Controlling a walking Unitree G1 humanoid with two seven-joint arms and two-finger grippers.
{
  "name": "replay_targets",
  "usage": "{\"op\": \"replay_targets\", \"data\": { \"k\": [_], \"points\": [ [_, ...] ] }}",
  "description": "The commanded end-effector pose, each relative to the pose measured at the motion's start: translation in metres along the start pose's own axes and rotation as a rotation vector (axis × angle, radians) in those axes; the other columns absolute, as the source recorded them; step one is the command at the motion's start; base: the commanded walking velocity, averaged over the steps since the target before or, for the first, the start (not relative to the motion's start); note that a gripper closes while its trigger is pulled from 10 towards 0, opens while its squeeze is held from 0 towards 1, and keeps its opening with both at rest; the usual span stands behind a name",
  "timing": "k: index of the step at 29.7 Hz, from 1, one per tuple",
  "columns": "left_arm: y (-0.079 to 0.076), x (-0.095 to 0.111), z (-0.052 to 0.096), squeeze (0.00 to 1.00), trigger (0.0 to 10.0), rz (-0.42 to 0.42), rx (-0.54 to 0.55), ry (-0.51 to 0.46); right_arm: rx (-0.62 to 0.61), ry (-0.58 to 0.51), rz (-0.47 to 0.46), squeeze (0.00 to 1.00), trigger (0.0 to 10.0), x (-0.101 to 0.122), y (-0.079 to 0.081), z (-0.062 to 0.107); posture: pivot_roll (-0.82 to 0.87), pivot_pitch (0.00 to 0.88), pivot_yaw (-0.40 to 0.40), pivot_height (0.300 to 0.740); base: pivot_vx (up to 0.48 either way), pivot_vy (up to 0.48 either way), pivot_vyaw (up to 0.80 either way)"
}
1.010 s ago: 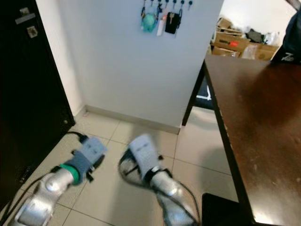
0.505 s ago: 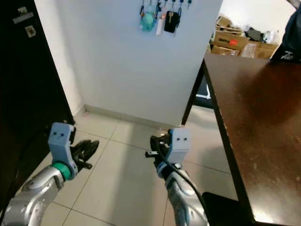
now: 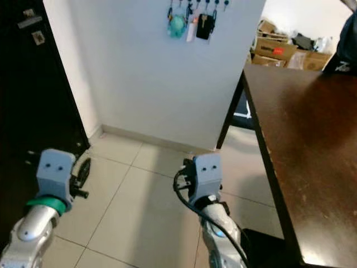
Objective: Hang keys on a hook
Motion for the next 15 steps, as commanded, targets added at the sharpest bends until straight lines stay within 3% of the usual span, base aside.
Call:
{"op": "replay_targets", "data": {
  "k": [1, 2, 3, 4, 7, 11, 15],
  "points": [
    [-0.003, 0.006, 0.000, 0.00, 10.0, -0.053, -0.017, -0.044, -0.001, -0.003, 0.007, 0.00, 10.0, -0.001, 0.003, -0.001, 0.05, 0.037, 0.061, 0.740, 0.000, 0.000, 0.00],
    [-0.003, 0.006, 0.000, 0.00, 10.0, -0.053, -0.017, -0.044, -0.001, -0.003, 0.007, 0.00, 10.0, -0.001, 0.003, -0.001, 0.05, 0.037, 0.061, 0.740, 0.000, 0.000, 0.00],
    [-0.005, 0.010, 0.000, 0.00, 10.0, -0.108, -0.019, -0.075, -0.003, -0.002, 0.003, 0.00, 10.0, 0.000, 0.003, -0.002, 0.05, 0.036, 0.060, 0.740, 0.000, 0.000, 0.00],
    [-0.010, 0.011, 0.001, 0.00, 10.0, -0.063, -0.054, -0.088, 0.000, 0.006, 0.013, 0.00, 10.0, -0.001, 0.004, -0.002, 0.05, 0.036, 0.059, 0.740, 0.000, 0.000, 0.00],
    [-0.016, 0.012, -0.001, 0.00, 10.0, 0.183, -0.094, -0.077, 0.053, -0.013, 0.025, 0.00, 10.0, 0.003, 0.014, -0.001, 0.05, 0.038, 0.059, 0.740, 0.000, 0.000, 0.00],
    [-0.026, 0.007, -0.003, 0.00, 10.0, 0.181, -0.152, -0.066, 0.114, -0.035, 0.061, 0.00, 10.0, 0.000, 0.027, -0.002, 0.04, 0.035, 0.061, 0.740, 0.000, 0.000, 0.00],
    [-0.028, 0.003, 0.000, 0.00, 10.0, 0.134, -0.210, -0.068, 0.092, -0.040, 0.034, 0.00, 10.0, -0.002, 0.025, -0.005, 0.04, 0.033, 0.066, 0.740, 0.000, 0.000, 0.00]
  ]
}}
Point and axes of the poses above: a point about 5 cm out from each wrist's last joint towards the gripper, its own z axis pointing back from the gripper into the wrist, its own x axis along the axis of the wrist's last joint, y = z × x, the point moved 1 cm from there along -z, pointing out of the wrist towards the gripper, and after that the axes turned 11 degrees about z, right-handed, at the moved point
